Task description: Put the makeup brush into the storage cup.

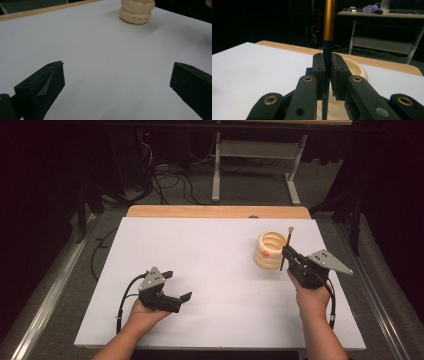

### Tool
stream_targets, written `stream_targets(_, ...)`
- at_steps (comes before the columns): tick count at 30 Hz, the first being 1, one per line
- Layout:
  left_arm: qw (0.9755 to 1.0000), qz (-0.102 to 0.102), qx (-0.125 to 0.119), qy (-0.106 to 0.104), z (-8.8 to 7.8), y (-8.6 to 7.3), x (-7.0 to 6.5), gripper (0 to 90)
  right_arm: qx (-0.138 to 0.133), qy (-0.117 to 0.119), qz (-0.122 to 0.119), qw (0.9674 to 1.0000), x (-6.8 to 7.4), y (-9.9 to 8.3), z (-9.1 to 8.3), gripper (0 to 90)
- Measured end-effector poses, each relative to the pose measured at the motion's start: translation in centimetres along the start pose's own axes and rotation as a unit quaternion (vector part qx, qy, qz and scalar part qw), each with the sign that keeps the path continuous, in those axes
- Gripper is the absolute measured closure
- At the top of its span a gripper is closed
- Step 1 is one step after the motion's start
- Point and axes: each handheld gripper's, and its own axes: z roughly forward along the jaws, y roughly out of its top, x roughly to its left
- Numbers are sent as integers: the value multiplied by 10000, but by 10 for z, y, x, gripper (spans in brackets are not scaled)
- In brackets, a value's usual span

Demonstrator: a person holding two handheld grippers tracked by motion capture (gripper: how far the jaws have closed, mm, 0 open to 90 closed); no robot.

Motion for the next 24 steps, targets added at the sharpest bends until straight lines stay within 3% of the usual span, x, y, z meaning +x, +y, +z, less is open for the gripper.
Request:
stream_targets(15,10000,20,-56,-28,-3,2,-1,5,-74,-56,-107,9999,3,27,20,851)
stream_targets(24,10000,42,-22,-38,-3,1,0,5,-93,-91,14,9999,-1,33,30,851)
